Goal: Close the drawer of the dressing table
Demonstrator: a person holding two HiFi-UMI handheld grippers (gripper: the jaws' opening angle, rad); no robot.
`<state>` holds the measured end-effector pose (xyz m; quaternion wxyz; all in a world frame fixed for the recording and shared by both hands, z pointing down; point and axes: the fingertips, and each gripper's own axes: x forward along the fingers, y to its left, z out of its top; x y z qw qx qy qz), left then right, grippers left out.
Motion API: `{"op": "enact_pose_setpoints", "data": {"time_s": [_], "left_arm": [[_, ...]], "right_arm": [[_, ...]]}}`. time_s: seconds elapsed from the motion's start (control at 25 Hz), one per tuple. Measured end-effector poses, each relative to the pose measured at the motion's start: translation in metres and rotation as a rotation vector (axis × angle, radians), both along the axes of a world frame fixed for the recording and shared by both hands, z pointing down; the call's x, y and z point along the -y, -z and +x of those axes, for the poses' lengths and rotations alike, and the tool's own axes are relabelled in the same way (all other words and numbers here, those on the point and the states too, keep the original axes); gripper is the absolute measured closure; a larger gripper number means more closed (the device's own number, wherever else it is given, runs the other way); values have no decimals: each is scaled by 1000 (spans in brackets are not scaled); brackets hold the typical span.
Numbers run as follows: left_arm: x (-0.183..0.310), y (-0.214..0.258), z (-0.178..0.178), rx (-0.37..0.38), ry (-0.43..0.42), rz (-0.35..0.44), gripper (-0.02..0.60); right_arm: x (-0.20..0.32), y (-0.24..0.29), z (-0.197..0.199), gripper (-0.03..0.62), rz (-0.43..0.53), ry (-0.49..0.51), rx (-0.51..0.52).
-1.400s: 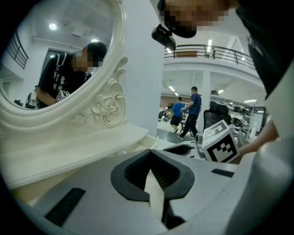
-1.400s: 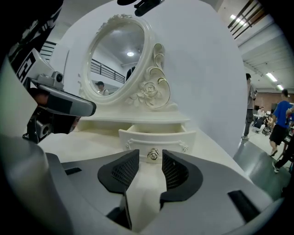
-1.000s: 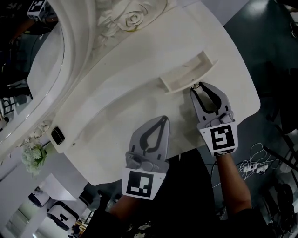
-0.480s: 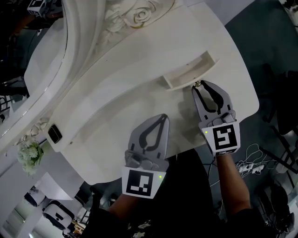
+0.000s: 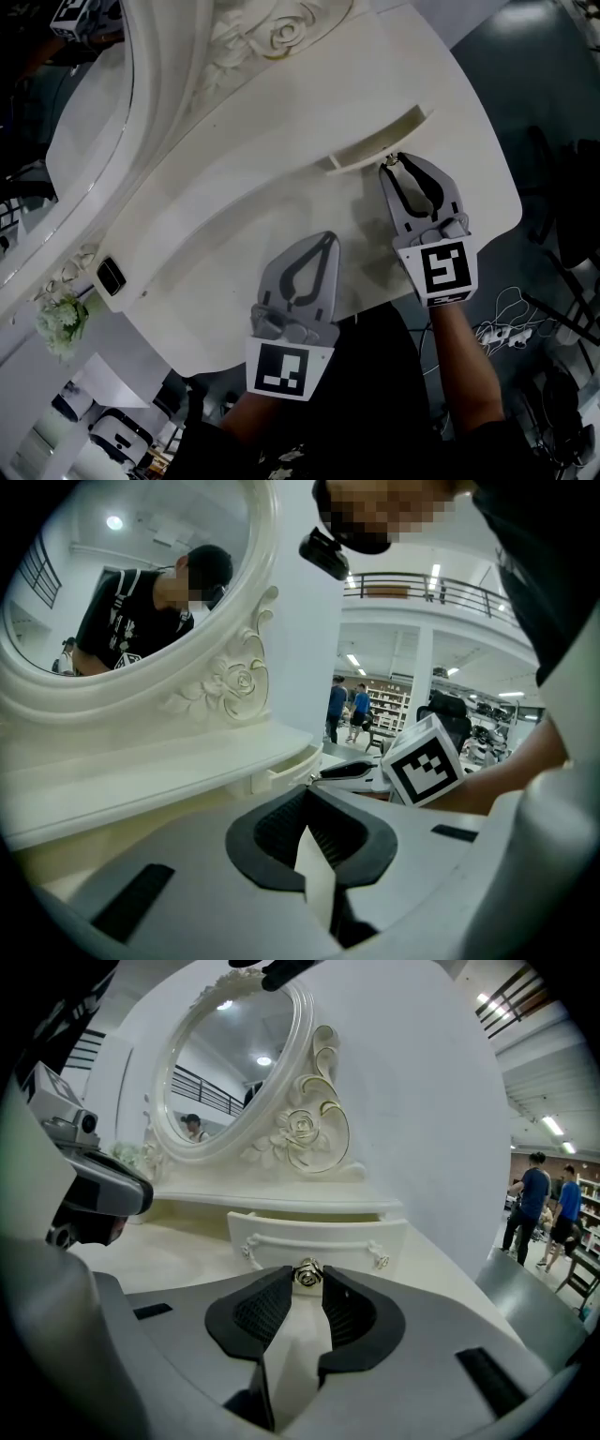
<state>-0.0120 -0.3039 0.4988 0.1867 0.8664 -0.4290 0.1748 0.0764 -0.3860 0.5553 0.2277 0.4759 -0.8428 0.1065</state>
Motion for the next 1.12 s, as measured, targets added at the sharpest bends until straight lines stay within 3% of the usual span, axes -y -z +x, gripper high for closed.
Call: {"op": "enact_pose_setpoints", "data": {"time_s": [1.12], "left_arm": [[8, 7, -13, 30, 26, 18, 578]], "right_arm": [[41, -6, -20, 500, 22, -4, 17]]}}
